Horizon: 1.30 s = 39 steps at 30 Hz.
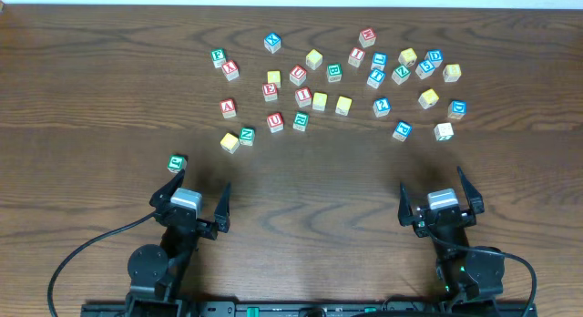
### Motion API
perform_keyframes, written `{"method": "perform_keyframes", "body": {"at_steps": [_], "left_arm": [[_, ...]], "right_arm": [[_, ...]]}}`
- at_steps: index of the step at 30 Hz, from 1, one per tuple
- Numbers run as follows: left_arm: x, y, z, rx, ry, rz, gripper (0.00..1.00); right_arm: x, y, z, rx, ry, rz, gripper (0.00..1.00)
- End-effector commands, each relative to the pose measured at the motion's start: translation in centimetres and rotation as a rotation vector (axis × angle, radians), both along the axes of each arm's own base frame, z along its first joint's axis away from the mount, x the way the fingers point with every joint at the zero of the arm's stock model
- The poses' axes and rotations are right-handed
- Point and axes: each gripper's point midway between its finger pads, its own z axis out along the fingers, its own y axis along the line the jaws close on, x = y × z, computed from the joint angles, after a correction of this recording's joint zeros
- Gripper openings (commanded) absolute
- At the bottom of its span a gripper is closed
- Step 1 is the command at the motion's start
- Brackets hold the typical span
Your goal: Spell out AI2
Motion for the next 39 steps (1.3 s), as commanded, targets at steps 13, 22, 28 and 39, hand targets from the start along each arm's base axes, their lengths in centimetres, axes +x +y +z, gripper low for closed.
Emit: {"method": "perform_keyframes", "body": {"at_steps": [13, 22, 28, 39], "left_arm": [[-0.6, -0.3, 4.6, -0.14, -0.045, -0.022, 0.89], [4.6, 0.4, 14.3, -0.141, 0.236, 0.079, 0.89], [12.6, -0.5, 16.3, -0.106, 0.51, 0.103, 0.89], [15.0, -1.2, 3.9, -0.058, 0.906, 0.115, 0.98]], "right_arm": [[0.0, 0.0, 0.0, 0.013, -0.001, -0.002, 0.99], [0.0, 0.0, 0.0, 0.013, -0.001, -0.002, 0.99], [0.0, 0.0, 0.0, 0.013, -0.001, -0.002, 0.99], [0.0, 0.0, 0.0, 0.013, -0.001, -0.002, 0.99]]}}
